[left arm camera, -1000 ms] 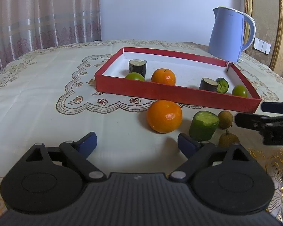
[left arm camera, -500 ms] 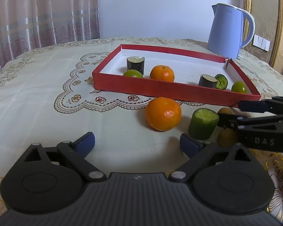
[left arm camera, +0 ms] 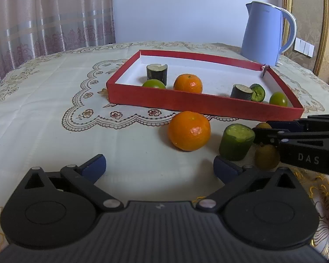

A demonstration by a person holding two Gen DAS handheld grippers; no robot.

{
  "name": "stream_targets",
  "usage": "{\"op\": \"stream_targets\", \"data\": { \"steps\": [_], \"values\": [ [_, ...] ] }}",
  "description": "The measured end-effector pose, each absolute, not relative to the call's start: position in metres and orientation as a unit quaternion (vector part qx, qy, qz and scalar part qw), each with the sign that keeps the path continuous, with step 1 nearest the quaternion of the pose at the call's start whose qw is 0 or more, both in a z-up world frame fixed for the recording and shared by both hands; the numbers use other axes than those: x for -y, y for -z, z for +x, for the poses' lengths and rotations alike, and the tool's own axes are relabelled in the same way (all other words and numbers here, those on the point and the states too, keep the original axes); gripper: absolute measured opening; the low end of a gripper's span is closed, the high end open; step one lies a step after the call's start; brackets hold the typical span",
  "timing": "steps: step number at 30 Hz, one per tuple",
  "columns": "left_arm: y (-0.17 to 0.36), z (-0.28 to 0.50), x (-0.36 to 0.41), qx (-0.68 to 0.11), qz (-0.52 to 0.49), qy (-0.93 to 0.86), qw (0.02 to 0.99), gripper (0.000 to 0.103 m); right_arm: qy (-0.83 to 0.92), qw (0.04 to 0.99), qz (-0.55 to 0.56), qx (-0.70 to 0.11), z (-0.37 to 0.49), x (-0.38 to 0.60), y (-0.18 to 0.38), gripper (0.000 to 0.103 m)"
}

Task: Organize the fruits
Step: 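Carry the yellowish fruit into the red tray and open the right gripper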

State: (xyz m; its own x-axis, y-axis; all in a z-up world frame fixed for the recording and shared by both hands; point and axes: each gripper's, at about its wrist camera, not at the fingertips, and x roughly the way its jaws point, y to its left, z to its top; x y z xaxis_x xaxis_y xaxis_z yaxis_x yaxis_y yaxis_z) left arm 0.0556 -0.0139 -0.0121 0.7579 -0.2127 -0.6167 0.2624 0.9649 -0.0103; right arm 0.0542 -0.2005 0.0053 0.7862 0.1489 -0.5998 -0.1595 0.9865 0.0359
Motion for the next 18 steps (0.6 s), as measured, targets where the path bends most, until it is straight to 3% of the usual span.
{"op": "stream_targets", "data": {
  "steps": [18],
  "values": [
    [0.012, 0.056, 0.014, -0.324, 0.038, 0.127, 0.937, 0.103, -0.032, 0.963, -0.038, -0.264, 0.024, 0.226, -0.036, 0.026]
  ]
}}
